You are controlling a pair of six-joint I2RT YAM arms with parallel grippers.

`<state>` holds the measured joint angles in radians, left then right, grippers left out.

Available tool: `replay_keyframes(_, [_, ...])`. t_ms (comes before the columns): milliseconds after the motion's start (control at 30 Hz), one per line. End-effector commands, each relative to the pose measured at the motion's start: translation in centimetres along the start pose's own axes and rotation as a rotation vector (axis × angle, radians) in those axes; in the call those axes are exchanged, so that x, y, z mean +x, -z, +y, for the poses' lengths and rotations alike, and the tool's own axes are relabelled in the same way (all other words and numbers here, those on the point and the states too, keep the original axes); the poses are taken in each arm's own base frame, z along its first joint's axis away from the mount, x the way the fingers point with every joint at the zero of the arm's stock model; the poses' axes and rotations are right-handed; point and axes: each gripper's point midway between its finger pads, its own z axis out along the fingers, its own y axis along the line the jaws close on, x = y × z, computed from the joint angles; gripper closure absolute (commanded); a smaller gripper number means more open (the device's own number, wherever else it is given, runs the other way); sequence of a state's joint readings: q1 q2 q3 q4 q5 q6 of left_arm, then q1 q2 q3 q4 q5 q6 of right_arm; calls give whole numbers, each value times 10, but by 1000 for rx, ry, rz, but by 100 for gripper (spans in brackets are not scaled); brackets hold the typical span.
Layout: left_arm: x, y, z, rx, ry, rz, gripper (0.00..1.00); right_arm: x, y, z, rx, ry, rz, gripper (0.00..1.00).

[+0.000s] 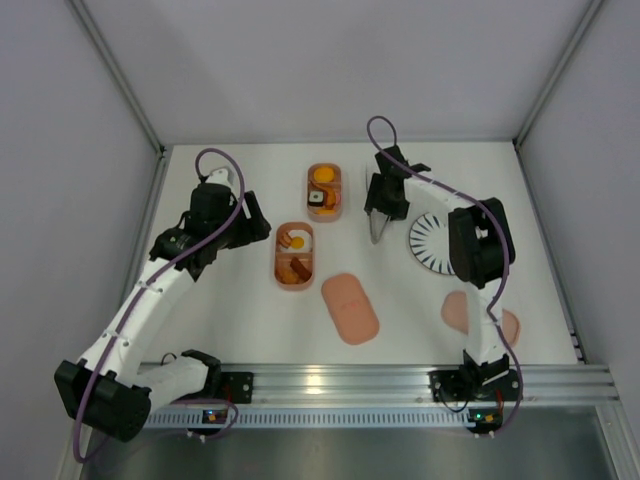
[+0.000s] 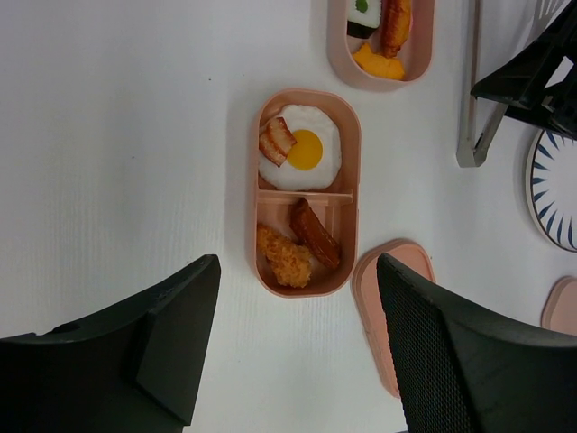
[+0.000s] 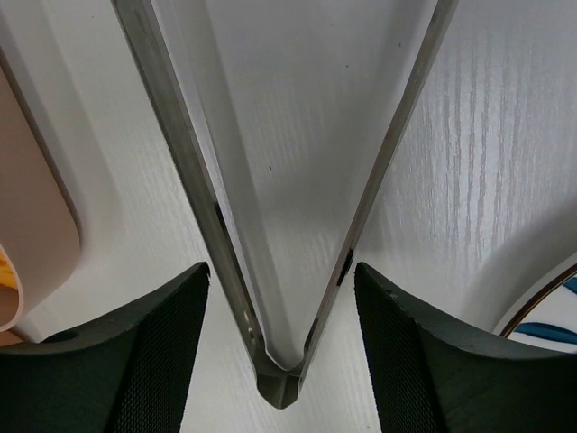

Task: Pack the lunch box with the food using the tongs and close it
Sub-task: Place the clamp at the center of the board, then pick up the box lid from the center of the board.

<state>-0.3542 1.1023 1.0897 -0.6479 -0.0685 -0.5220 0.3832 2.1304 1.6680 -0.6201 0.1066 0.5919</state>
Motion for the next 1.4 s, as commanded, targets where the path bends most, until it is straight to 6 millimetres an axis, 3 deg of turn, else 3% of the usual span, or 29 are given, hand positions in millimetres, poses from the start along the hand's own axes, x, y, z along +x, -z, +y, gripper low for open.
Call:
replay_keyframes(0, [-12, 1, -3, 3, 18, -35, 25, -15, 3, 11, -57, 2, -34, 35])
replay_keyframes(167, [-15, 1, -3, -4, 23, -44, 23, -17, 20, 14, -90, 1, -62, 32])
replay_keyframes(233, [-17, 2, -5, 0, 24, -47, 23, -22, 39, 12, -96, 0, -94, 32])
replay_keyframes(267, [-18, 3, -5, 1, 24, -48, 23, -29, 58, 15, -117, -1, -128, 32])
replay_keyframes(333, [-20, 6, -6, 8, 25, -58, 22, -22, 72, 13, -122, 9, -139, 32])
replay_keyframes(367, [-20, 6, -6, 11, 20, -57, 22, -27, 97, 17, -155, 12, -180, 32])
replay_keyframes(400, [-20, 7, -7, 15, 19, -59, 22, -13, 102, 13, -155, 22, -167, 33])
replay_keyframes(433, [-19, 7, -7, 19, 14, -59, 22, 1, 113, 23, -175, 59, -170, 34])
replay_keyframes(533, [-17, 8, -9, 39, 7, -58, 22, 31, 153, 23, -168, 134, -227, 34])
replay_keyframes(567, [-17, 9, -10, 46, 5, -58, 21, 47, 173, 35, -205, 174, -241, 34])
replay_keyframes(733, [-10, 13, -16, 95, 1, -45, 21, 133, 180, 25, -221, 217, -150, 40])
replay_keyframes(867, [-3, 19, -20, 138, -7, -31, 21, 182, 173, -6, -149, 228, -101, 41])
replay_keyframes(1000, [-5, 24, -18, 125, -20, -38, 21, 201, 164, -20, -94, 236, -96, 43])
replay_keyframes(1367, [-6, 25, -16, 115, -12, -40, 21, 244, 129, -18, -56, 313, 4, 46])
